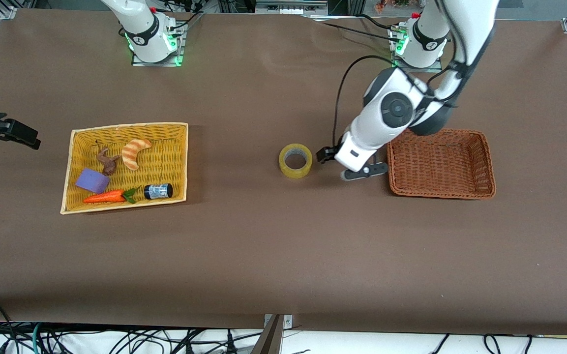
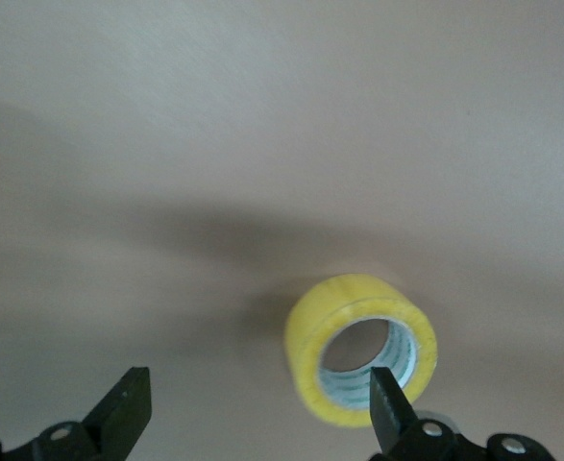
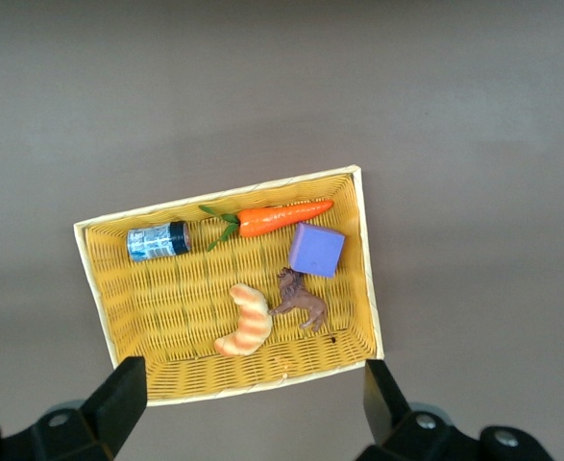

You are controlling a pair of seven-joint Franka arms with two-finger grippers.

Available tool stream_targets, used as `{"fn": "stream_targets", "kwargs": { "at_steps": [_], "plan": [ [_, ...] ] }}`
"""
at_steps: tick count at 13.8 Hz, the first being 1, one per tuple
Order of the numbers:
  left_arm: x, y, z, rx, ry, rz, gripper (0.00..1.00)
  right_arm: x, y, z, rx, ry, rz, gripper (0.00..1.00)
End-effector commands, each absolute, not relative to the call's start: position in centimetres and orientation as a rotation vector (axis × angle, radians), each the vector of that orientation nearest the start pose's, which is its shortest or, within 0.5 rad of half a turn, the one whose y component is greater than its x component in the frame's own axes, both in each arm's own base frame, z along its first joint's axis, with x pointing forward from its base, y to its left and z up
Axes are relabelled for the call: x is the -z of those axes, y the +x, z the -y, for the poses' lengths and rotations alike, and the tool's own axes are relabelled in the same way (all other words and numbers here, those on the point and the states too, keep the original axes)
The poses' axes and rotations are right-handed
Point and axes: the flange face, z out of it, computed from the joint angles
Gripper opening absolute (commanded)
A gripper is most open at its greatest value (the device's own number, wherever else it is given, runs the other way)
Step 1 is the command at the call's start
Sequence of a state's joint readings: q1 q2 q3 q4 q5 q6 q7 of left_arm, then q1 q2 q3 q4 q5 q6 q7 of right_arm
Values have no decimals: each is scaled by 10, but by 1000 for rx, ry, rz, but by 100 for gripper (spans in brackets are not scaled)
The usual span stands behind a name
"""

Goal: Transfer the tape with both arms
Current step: 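Lower the left gripper onto the tape roll rim and close it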

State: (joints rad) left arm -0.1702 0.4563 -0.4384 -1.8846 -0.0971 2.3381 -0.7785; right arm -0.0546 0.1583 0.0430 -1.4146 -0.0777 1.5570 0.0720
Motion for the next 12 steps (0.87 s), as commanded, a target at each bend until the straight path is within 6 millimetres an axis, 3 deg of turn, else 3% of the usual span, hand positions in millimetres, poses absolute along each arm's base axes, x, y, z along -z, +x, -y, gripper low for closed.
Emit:
{"fn": "stream_targets", "kwargs": {
  "at_steps": [1, 3, 7, 12],
  "plan": [
    [-258, 535, 370, -275, -3323, 516, 100, -615, 573, 40, -7, -3190, -166, 100],
    [-240, 529, 386, -306, -3314, 481, 100, -601, 571, 46, -52, -3190, -179, 100],
    [-216, 521, 391, -363, -3291, 469, 100, -599, 583, 50, -48, -3189, -177, 100],
    [-204, 508, 408, -366, -3297, 449, 100, -597, 585, 49, -47, -3186, -184, 100]
  ]
}}
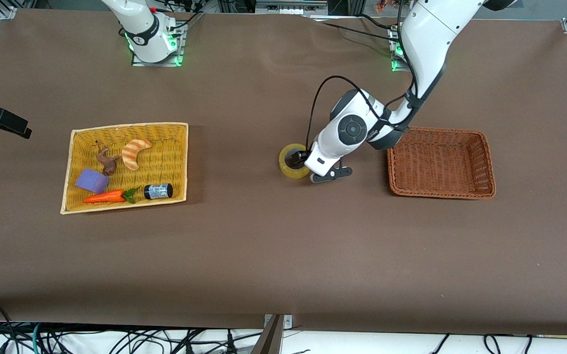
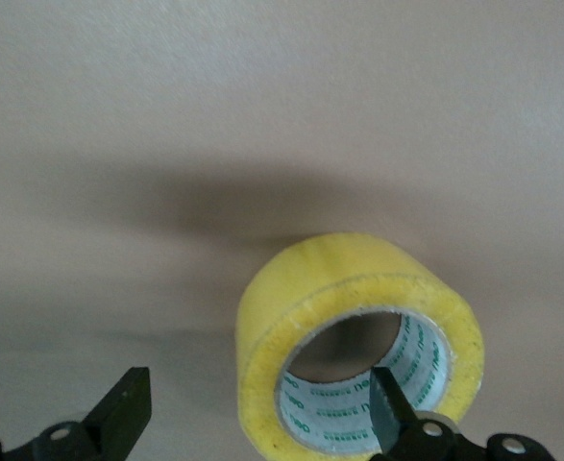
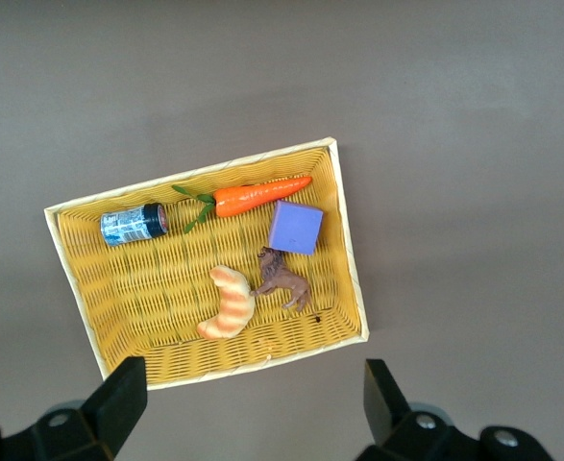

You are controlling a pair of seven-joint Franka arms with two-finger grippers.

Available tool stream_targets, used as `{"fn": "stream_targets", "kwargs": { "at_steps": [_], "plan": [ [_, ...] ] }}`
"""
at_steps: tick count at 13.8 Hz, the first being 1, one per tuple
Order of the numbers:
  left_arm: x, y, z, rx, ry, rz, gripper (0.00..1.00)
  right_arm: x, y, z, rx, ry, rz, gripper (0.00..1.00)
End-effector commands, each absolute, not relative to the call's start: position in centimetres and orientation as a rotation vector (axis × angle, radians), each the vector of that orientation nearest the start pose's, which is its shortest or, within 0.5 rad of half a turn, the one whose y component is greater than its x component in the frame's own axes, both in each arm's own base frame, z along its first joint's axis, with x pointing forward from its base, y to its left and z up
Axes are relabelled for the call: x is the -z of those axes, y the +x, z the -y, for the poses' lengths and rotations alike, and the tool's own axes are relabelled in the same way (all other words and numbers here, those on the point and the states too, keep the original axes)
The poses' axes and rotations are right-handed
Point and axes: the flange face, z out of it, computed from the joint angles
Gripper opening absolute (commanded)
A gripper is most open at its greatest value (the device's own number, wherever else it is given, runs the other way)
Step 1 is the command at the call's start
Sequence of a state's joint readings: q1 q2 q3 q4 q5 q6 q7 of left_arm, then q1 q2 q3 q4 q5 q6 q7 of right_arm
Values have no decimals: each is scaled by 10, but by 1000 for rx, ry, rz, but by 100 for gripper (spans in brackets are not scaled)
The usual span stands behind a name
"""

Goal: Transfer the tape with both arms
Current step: 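Lower the left gripper onto the tape roll rim and close it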

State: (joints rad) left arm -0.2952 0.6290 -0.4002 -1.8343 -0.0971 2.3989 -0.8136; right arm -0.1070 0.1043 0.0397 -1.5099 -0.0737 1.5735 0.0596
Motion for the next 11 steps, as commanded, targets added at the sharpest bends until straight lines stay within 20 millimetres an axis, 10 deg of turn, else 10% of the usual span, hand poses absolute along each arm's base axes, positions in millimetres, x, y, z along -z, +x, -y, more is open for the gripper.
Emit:
{"fn": "stream_targets", "kwargs": {
  "at_steps": [1, 5, 9, 11],
  "plan": [
    [-200, 508, 408, -367, -3298, 452, 100, -597, 586, 46, -42, -3189, -174, 100],
    [-187, 503, 408, -371, -3296, 450, 87, -597, 586, 43, -42, -3186, -167, 100],
    [-185, 504, 404, -370, -3286, 428, 0, -597, 587, 40, -39, -3186, -162, 100],
    [-196, 508, 398, -363, -3274, 422, 0, -597, 587, 39, -39, -3185, -160, 100]
  ]
}}
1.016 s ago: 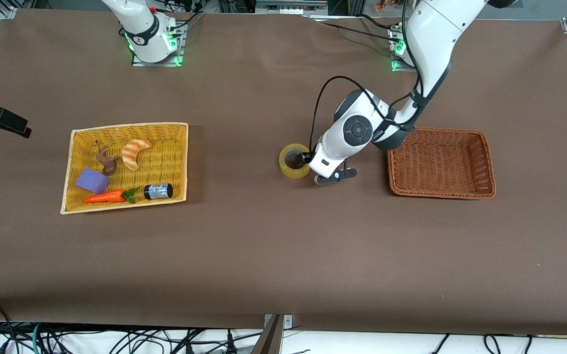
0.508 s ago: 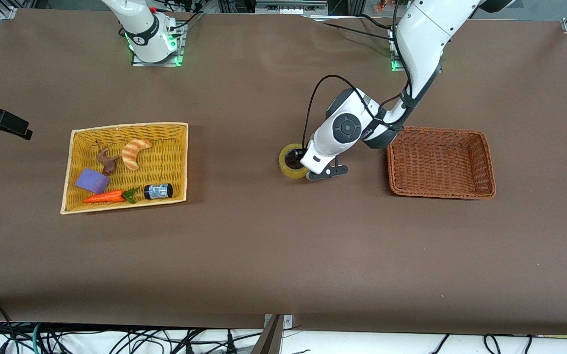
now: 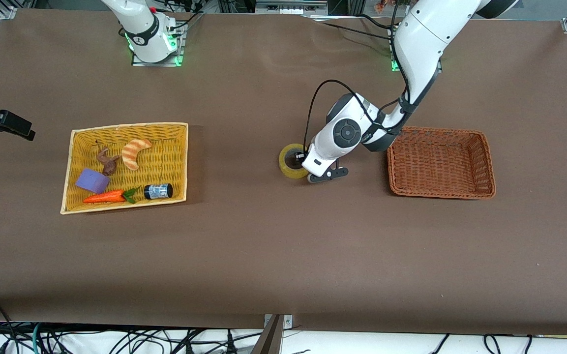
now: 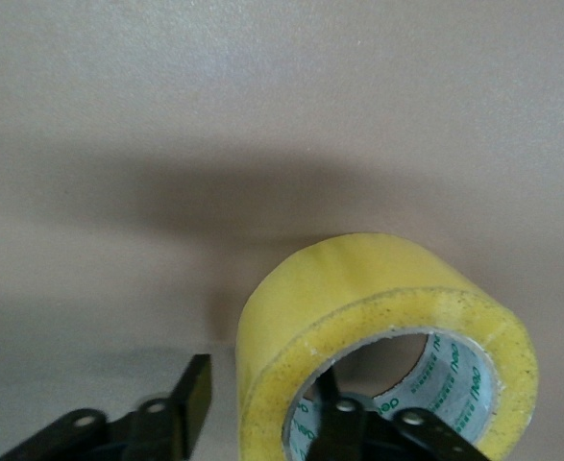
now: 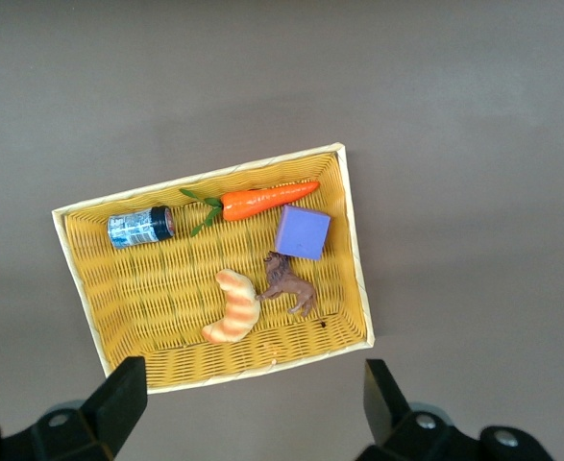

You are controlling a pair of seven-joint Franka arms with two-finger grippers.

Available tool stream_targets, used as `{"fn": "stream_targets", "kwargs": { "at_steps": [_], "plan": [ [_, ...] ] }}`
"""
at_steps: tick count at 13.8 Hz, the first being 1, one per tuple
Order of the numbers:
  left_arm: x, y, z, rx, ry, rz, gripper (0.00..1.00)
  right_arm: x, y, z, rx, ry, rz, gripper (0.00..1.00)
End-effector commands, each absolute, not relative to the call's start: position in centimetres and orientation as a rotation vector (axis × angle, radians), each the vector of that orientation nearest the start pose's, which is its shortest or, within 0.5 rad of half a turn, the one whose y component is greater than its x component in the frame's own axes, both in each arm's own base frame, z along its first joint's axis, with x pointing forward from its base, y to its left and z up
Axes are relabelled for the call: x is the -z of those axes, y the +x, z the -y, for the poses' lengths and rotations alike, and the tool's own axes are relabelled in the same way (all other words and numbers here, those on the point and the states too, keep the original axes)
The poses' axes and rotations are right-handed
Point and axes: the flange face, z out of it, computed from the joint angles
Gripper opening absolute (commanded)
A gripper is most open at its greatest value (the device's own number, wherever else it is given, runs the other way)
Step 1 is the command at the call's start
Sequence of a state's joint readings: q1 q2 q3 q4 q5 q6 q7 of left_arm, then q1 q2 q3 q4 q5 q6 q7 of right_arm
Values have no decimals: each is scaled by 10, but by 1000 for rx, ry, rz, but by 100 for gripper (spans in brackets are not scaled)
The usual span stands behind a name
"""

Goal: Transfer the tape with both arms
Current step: 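Lift the tape roll with the left gripper and move it over the basket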

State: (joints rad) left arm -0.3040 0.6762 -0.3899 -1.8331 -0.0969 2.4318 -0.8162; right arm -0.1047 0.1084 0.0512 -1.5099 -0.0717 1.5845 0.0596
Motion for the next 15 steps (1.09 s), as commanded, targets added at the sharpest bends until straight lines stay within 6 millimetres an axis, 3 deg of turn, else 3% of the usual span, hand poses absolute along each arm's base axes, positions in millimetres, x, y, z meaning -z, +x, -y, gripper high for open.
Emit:
{"fn": "stream_targets", "kwargs": {
  "at_steps": [1, 4, 6, 9, 11, 13, 15],
  "plan": [
    [-209, 509, 394, -365, -3252, 394, 0, -597, 587, 39, -37, -3185, -159, 100],
    [-256, 517, 358, -299, -3225, 277, 0, -597, 587, 37, -37, -3185, -157, 100],
    [-294, 532, 297, -213, -3240, 122, 0, -597, 587, 36, -36, -3185, -155, 100],
    [-336, 543, 199, -261, -3205, -175, 0, -597, 587, 36, -36, -3185, -155, 100],
    [-341, 547, 145, -312, -3193, -278, 0, -597, 587, 36, -36, -3185, -155, 100],
    [-322, 544, 91, -359, -3178, -363, 0, -597, 587, 36, -36, -3185, -152, 100],
    [-296, 531, 57, -419, -3173, -370, 0, -597, 587, 34, -36, -3185, -147, 100]
  ]
}}
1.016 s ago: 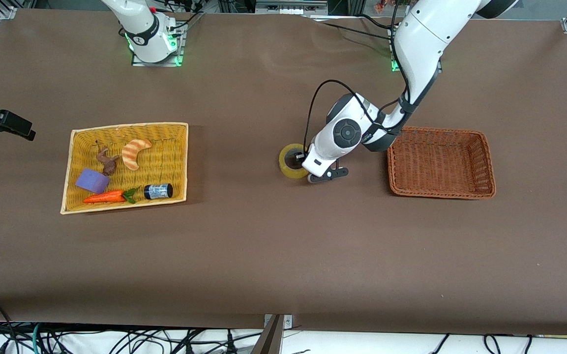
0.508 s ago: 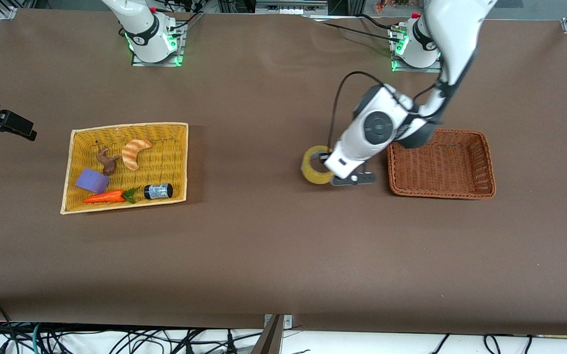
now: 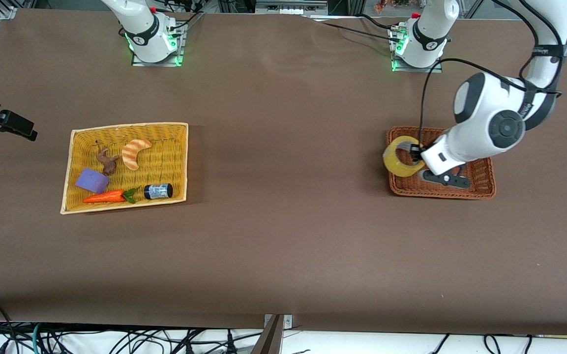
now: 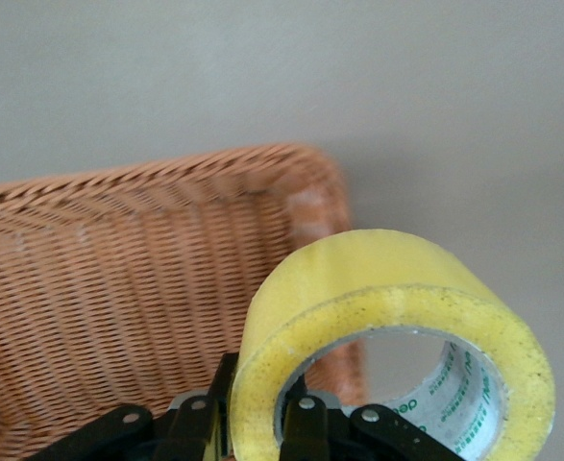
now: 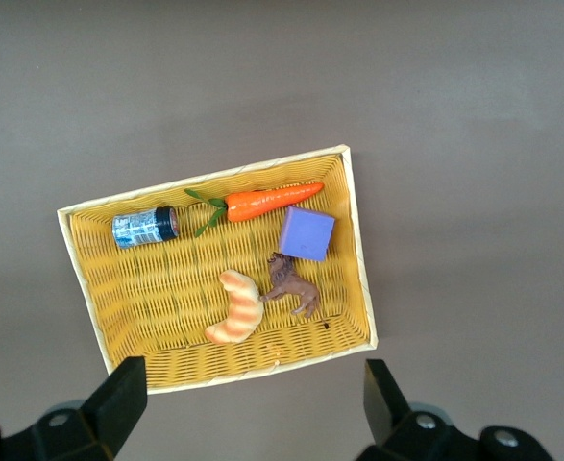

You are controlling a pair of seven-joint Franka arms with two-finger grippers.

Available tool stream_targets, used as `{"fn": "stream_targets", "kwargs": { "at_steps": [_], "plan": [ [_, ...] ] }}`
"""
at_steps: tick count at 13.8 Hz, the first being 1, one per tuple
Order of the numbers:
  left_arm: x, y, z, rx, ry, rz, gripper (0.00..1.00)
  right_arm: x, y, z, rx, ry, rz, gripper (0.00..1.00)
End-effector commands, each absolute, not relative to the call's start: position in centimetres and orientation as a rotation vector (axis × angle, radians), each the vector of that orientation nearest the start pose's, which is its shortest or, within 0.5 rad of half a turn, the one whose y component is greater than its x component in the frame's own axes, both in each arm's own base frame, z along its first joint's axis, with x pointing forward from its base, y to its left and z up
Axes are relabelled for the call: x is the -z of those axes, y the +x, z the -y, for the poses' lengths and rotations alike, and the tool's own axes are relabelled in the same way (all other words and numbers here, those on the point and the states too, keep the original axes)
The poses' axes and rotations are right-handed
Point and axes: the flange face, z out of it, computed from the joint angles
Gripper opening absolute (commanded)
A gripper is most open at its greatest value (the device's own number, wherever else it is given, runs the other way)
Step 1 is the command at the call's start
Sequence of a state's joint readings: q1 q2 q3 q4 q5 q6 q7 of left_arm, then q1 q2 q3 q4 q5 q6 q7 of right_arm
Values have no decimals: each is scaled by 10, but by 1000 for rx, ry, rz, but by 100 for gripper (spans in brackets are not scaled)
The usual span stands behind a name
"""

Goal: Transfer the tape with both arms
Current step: 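Lift the tape roll with the left gripper and move it over the basket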

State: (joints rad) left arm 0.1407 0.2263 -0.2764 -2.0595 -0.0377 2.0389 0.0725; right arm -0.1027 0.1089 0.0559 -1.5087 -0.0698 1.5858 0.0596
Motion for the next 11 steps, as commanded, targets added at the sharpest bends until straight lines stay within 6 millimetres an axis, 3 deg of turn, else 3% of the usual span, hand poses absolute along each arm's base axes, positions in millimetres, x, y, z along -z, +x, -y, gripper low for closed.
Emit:
{"fn": "stream_targets", "kwargs": {
  "at_steps": [1, 4, 8, 9, 11],
  "plan": [
    [-282, 522, 48, -435, -3163, -363, 0, -597, 587, 34, -34, -3185, -147, 100],
    [-243, 505, 35, -363, -3128, -393, 0, -597, 588, 33, -34, -3181, -147, 100],
    [-224, 508, 24, -326, -3141, -366, 0, -597, 588, 33, -34, -3158, -150, 100],
    [-217, 511, 15, -294, -3125, -373, 10, -597, 588, 33, -34, -3158, -150, 100],
    [-205, 514, 5, -262, -3093, -416, 50, -597, 588, 33, -34, -3158, -150, 100]
  ]
}}
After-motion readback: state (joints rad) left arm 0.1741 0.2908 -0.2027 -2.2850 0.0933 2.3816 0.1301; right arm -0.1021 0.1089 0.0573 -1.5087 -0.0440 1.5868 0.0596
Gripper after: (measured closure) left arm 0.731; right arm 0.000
